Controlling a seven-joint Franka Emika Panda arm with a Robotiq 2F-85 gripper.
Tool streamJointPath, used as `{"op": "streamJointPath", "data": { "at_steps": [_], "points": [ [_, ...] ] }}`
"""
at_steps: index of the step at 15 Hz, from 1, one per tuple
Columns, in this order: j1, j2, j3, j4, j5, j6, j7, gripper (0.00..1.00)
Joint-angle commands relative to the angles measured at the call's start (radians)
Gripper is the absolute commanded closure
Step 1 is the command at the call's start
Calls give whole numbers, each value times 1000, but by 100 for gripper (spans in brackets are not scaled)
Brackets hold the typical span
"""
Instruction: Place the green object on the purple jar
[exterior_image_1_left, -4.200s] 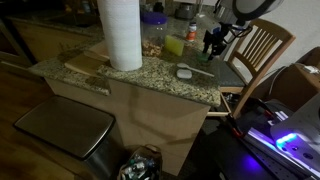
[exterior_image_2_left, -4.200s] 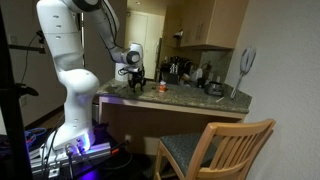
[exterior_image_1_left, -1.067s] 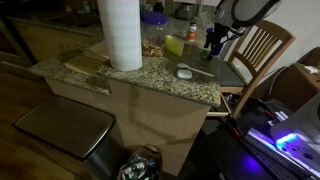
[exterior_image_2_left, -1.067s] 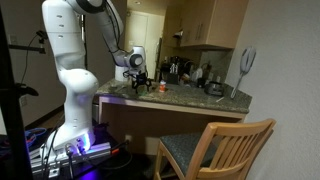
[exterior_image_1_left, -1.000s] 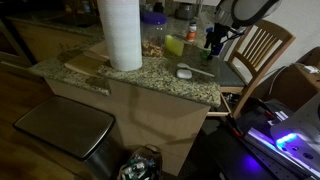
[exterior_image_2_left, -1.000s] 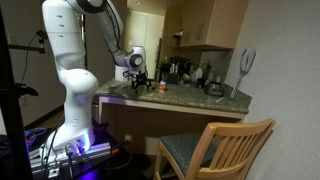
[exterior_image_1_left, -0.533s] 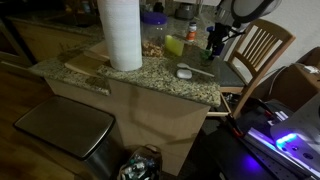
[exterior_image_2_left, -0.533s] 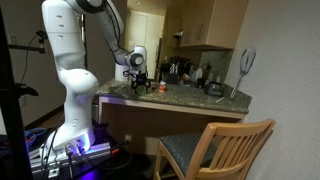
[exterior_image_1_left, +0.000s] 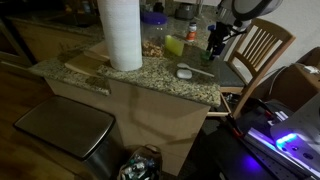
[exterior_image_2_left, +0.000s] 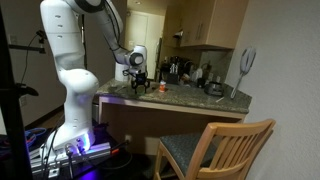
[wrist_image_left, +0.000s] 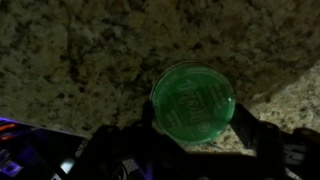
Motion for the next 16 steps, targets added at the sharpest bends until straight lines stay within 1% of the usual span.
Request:
{"op": "streamJointPath", "data": {
  "at_steps": [1,3,5,6,7,8,9,10,12,13,15,16],
  "points": [
    [23,-31,-25,-17,46,-41,-78,47],
    [26,-110,-35,16,65,-118,-128,47],
    [26,-169,-59,75,102,-232,-195,47],
    [10,-194,-66,122,95,-295,-203,47],
    [19,-214,-89,168,134,-378,-248,47],
    [15,-241,-93,202,134,-441,-262,47],
    [-3,-208,-54,144,110,-338,-209,22],
    [-6,-236,-63,177,118,-396,-227,22],
    [-9,-265,-68,198,123,-435,-238,22],
    [-8,-265,-68,198,123,-435,-239,47],
    [-7,-227,-54,202,113,-423,-234,47],
    [12,-216,-49,220,132,-429,-250,47]
  ]
}}
